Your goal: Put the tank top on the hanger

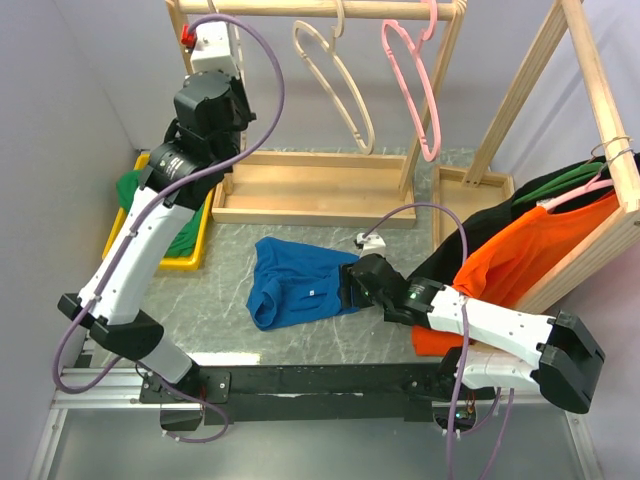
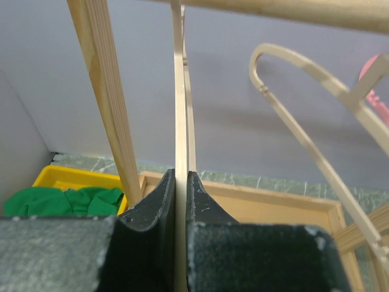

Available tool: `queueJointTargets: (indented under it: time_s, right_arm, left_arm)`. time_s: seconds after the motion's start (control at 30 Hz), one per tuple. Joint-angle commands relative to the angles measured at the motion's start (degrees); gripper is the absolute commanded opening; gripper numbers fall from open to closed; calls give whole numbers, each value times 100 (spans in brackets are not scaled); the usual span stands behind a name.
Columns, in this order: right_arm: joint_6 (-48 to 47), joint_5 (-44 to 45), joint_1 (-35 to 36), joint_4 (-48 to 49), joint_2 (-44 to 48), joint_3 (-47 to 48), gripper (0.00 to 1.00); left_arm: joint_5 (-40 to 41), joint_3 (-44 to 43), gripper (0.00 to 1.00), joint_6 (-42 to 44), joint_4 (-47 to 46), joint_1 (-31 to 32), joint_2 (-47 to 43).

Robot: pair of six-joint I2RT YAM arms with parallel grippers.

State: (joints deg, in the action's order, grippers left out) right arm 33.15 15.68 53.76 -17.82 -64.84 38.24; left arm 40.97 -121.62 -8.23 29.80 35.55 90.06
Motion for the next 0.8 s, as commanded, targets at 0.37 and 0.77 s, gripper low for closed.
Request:
queueJointTargets:
  time_s: [0.37,0.77]
  right_arm:
    - [-888,208,38,-309,569,535,74]
    - [-1188,373,82,-626,850,1089,75]
  left_arm:
    - [-757,1316,1,-469,-388,-13,-1333]
    - [-1547,2476,1,-873,-414,-13,-2291]
